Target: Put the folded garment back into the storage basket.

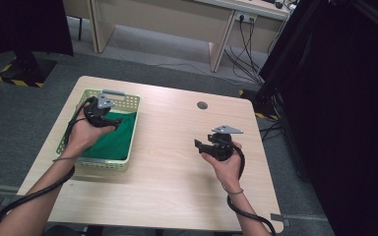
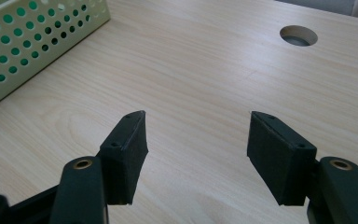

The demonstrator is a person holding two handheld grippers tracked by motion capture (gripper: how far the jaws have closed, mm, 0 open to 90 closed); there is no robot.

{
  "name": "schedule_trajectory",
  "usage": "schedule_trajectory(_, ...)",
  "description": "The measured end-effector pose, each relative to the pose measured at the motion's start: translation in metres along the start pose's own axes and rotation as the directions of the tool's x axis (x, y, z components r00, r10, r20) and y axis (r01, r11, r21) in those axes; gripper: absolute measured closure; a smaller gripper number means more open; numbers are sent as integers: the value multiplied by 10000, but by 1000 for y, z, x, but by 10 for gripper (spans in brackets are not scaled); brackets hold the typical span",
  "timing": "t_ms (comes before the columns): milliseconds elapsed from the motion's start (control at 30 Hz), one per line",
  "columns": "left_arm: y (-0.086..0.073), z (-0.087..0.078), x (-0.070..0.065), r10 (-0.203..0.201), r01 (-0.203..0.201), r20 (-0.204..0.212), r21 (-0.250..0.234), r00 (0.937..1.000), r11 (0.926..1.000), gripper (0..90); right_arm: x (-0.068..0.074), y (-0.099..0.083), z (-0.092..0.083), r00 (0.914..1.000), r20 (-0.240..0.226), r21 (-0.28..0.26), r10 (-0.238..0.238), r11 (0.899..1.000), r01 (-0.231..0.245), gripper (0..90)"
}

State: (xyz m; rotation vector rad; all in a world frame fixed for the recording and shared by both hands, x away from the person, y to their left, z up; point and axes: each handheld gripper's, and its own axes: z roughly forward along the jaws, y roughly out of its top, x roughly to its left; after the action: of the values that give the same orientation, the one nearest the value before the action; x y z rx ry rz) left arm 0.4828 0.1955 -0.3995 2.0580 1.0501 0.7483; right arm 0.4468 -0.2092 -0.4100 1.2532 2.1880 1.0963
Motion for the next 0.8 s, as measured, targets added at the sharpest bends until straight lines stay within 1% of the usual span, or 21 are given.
schedule_trajectory(167, 0, 10, 3, -90, 88, 68, 227, 9999, 9997, 338, -6, -5, -4, 9998, 139, 27, 122, 9999, -123, 379)
schedule_trajectory(333, -1, 22, 4, -39, 29, 173, 559, 9998, 9984, 353, -10, -8, -7, 9997, 211, 18, 158, 9999, -158, 378)
schedule_trajectory(533, -1, 33, 4, 39, -58, 224, 824, 9997, 9966, 367, -11, -9, -9, 9995, 252, 39, 174, 9998, -175, 378)
schedule_trajectory(800, -6, 41, 9, -157, 125, 289, 1096, 9995, 9939, 383, -11, -10, -9, 9995, 259, 56, 168, 9998, -170, 377)
